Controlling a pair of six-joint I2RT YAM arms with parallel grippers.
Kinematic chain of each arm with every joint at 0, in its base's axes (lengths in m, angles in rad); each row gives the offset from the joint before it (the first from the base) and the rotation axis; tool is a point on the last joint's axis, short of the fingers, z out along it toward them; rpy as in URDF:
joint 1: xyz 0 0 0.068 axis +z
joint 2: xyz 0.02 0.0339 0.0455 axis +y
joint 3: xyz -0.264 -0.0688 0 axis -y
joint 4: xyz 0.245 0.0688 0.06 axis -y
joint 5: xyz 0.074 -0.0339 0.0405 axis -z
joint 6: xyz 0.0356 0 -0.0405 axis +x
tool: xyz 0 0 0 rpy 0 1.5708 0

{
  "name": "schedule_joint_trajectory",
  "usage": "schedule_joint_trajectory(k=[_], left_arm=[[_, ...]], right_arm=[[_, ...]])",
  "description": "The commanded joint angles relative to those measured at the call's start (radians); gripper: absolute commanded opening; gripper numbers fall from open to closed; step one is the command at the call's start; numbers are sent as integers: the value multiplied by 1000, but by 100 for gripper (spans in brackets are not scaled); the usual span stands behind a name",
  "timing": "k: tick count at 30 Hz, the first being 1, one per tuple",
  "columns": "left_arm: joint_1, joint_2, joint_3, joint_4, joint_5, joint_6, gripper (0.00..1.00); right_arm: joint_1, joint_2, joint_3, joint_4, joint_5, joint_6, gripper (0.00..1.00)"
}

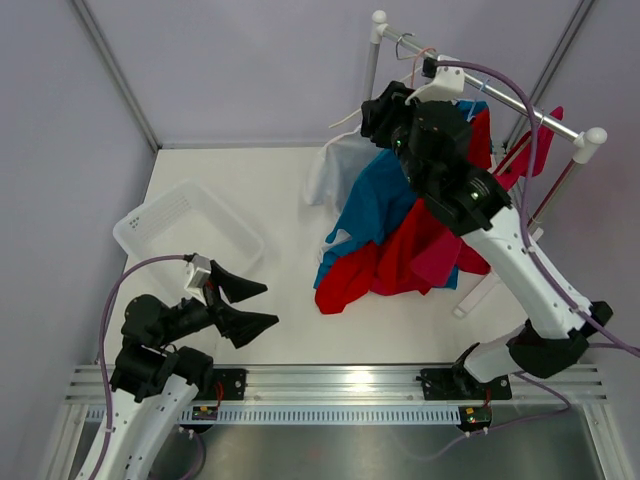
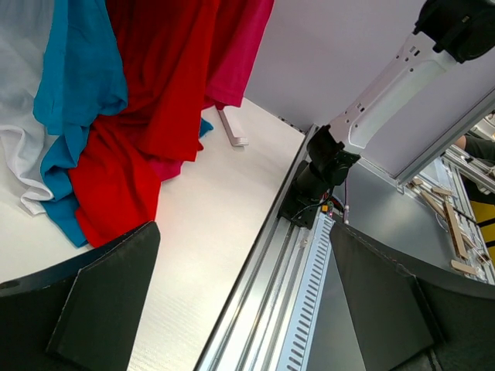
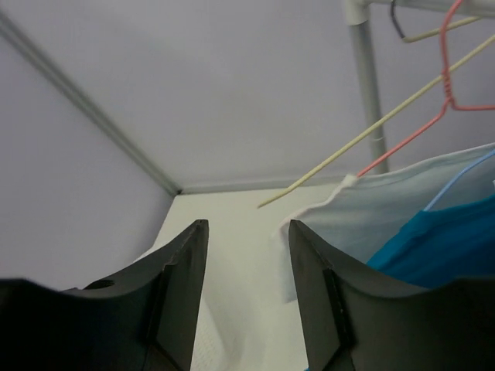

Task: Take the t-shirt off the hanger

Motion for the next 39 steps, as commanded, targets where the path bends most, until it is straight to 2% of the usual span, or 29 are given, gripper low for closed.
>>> schedule_joint_trajectory(k=[1,2,7,11,13,16,21,23,30,35,39], left_arm=[[-3,-15,25,15,3,-2,99],[-4,-15,25,15,5,-2,99],[-26,-24,25,15,-1,-2,99],[-50,-33,27,12,-9,1,99],[-64,-38,30,4,-14,2,99],[-81,-39,30,1,-18,5,99],[-107,-44,33,-5,-26,8,99],[-115,-44,33,-7,-27,10,99],[-147,-36,36,-10,-30,13,99],[-153,-30,38,-15,-35,16,99],[-155,-27,39,-15,-35,17,99]], right_arm=[[1,114,74,60,304,-73,51],[-2,139,85,80,356,-82,49],[-31,301,210,68,421,-64,40],[-102,381,279,-1,366,45,28],[-140,409,298,-22,333,103,27],[-157,433,298,-16,338,126,28],[-206,473,284,-45,304,211,45],[-218,490,283,-41,290,218,47],[-227,547,327,-30,281,222,47],[-231,553,316,-6,286,220,38],[-231,513,232,70,289,226,35]])
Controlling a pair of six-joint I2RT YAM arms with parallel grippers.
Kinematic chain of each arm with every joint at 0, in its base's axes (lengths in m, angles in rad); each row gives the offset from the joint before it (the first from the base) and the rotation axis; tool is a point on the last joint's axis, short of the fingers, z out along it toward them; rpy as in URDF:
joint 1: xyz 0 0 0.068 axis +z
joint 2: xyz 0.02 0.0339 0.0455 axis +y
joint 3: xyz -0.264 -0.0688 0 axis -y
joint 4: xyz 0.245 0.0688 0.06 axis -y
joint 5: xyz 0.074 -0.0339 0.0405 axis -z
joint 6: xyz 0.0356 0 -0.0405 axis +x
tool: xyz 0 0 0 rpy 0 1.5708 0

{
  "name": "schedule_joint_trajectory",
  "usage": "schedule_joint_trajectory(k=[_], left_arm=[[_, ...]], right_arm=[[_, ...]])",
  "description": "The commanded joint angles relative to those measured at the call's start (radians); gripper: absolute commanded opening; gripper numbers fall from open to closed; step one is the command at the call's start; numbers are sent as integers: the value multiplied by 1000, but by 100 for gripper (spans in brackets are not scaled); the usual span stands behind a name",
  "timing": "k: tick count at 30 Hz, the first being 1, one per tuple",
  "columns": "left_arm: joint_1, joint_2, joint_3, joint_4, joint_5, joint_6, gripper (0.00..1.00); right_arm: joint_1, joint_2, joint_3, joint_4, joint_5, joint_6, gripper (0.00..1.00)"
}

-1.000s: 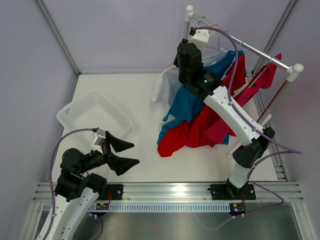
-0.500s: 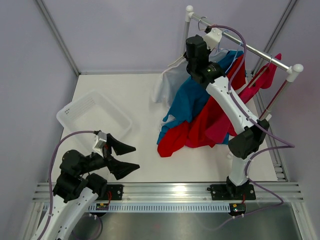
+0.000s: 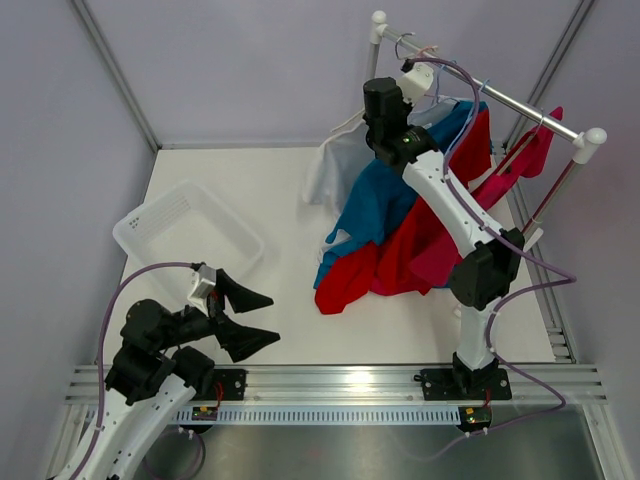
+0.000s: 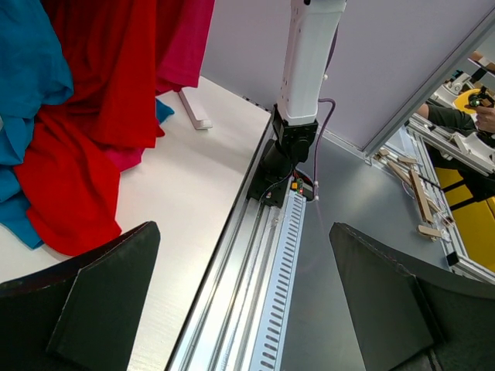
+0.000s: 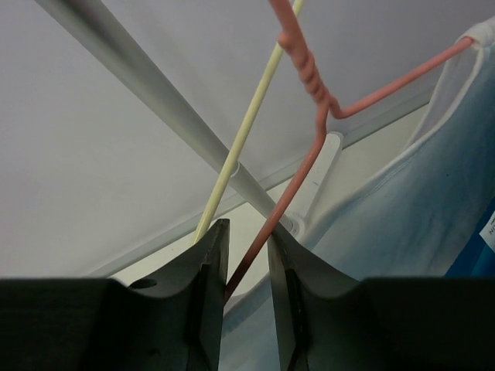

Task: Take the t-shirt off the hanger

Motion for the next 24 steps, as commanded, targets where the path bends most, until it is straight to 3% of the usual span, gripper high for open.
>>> schedule_joint_trajectory(k=[1,7,16,24], left_arm=[[-7,4,39,19,-9,9,99],[-7,9,39,20,-10,9,99],[-3,10,38,20,-16,11,99],[2,20,38,19,-18,8,99]], right_arm=[[-7,-53,-48,101,20,30,34],[-9,-98,-117,174,35,4,27],[-12,-180,-233,281,23,17,0],[-12,-335,-423,522,-119,85,0]])
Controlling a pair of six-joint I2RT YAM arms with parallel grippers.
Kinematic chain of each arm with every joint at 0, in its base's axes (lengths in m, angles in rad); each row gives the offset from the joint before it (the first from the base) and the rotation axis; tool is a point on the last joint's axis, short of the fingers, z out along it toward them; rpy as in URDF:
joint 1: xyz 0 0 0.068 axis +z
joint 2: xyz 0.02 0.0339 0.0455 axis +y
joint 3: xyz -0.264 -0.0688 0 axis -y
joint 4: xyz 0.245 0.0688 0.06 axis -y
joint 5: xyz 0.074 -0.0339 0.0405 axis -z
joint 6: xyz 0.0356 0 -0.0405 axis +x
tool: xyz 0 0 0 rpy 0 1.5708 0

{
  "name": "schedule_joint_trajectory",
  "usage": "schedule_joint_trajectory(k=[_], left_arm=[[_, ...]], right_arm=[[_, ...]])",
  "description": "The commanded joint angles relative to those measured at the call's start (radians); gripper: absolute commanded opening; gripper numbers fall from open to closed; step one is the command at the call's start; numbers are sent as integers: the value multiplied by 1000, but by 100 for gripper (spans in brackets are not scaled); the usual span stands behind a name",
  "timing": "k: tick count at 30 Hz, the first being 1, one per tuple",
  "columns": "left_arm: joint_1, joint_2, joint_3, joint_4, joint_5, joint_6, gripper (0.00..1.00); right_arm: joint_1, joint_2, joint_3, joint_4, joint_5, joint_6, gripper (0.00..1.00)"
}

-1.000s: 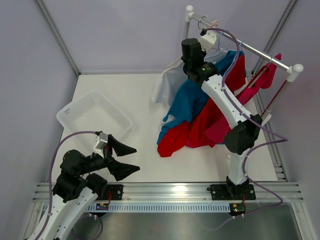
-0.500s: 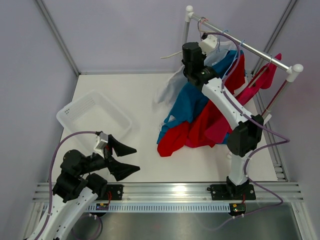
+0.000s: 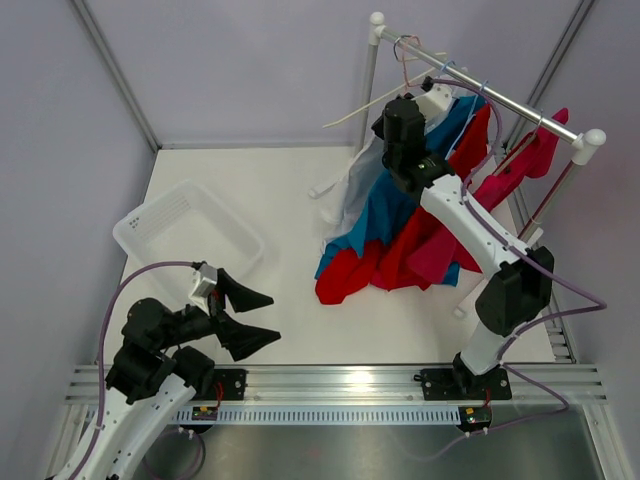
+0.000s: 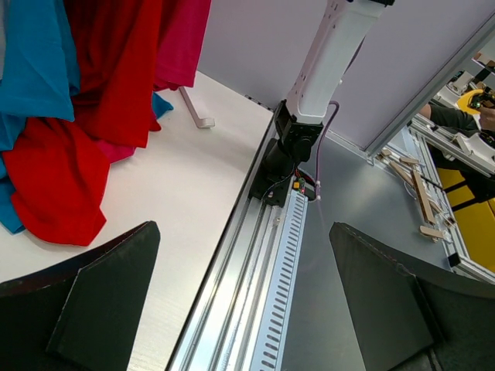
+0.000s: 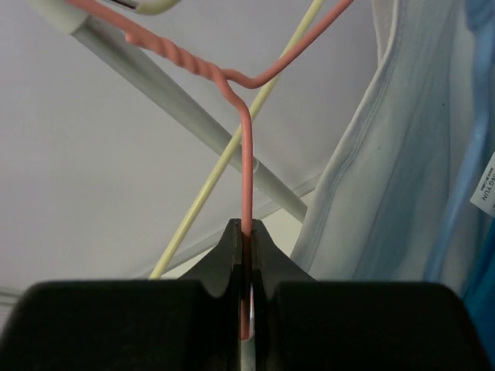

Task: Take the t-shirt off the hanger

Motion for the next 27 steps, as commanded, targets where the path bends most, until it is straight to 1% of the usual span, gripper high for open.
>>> schedule_joint_trajectory(k=[1,6,10,14,17,18,21,23,27], left_arm=[[4,17,38,22,-10,5,99],[11,15,36,22,-10,3,99],[14,17,36,22,-5,-1,99],[14,21,36,24,-5,-4,99],[14,26,35,22,-19,-9,99],[14,29,36,24,-27,-16,99],[14,73,68,24,-82,-59,99],[14,139,103,24,-114,-93,99],[13,216,162,25,-192,-104,99]], right_arm=[[-4,-136,-37,206,-64,46,0],[-2,-192,-84,206,-135,82,0],[-3,-259,-172,229,-212,146,0],[-1,-318,-322,281,-293,223,0],[-2,-351,-389,303,-374,256,0],[-1,-361,-406,312,-424,260,0],[31,-400,-471,347,-466,257,0],[74,-436,-506,349,-466,247,0],[164,-502,-575,366,-470,247,0]])
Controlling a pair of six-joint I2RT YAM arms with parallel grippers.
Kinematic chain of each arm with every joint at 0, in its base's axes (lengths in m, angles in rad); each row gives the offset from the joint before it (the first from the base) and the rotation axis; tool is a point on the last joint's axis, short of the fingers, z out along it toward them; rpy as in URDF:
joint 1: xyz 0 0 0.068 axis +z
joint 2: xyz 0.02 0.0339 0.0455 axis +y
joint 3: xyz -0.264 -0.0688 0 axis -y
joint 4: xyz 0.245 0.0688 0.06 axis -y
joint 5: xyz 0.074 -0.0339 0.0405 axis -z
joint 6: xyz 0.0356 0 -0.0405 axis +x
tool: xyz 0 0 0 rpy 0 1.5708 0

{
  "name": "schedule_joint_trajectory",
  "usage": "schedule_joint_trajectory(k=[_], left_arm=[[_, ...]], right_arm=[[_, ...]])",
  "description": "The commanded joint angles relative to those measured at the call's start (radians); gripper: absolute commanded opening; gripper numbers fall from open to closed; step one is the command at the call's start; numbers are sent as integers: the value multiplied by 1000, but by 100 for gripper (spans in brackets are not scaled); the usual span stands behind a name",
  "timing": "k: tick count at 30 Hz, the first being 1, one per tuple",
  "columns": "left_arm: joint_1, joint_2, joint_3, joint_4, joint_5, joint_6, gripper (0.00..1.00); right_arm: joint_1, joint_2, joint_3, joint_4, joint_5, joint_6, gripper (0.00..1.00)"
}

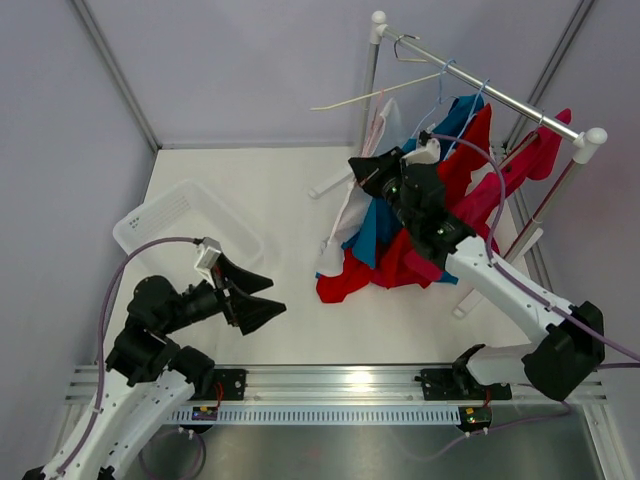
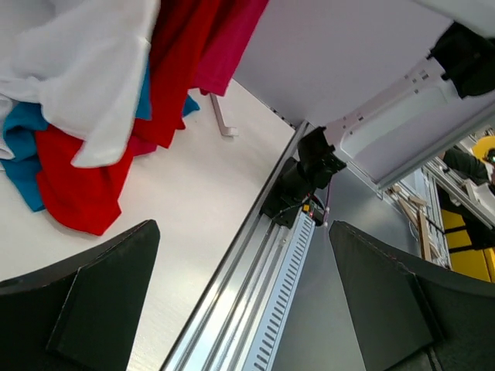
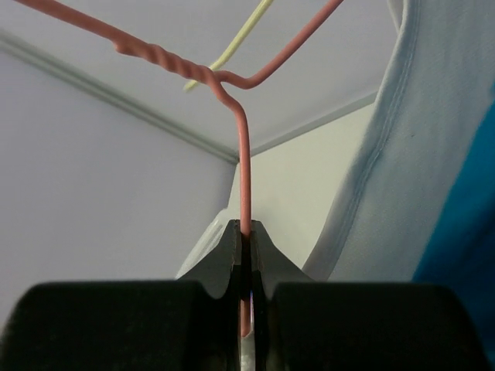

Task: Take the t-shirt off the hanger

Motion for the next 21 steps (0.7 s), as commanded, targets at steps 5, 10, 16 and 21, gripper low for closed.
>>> schedule_joint_trajectory(k=[5,10,16,21], left_arm=[[-15,157,87,113,-121,-100,99],[-194,231,95,150,-281,-70,99],[-476,414,118,216,-568,-7,99],[-637,525,185,246,-769,62,64]], right_arm=[[218,-183,-144,194,23,26,0],[261,-229,-153,188,65,-1,0],[263,-290,-176,199,67,-5,0],[263,-350,-185,145,72,-23,0]])
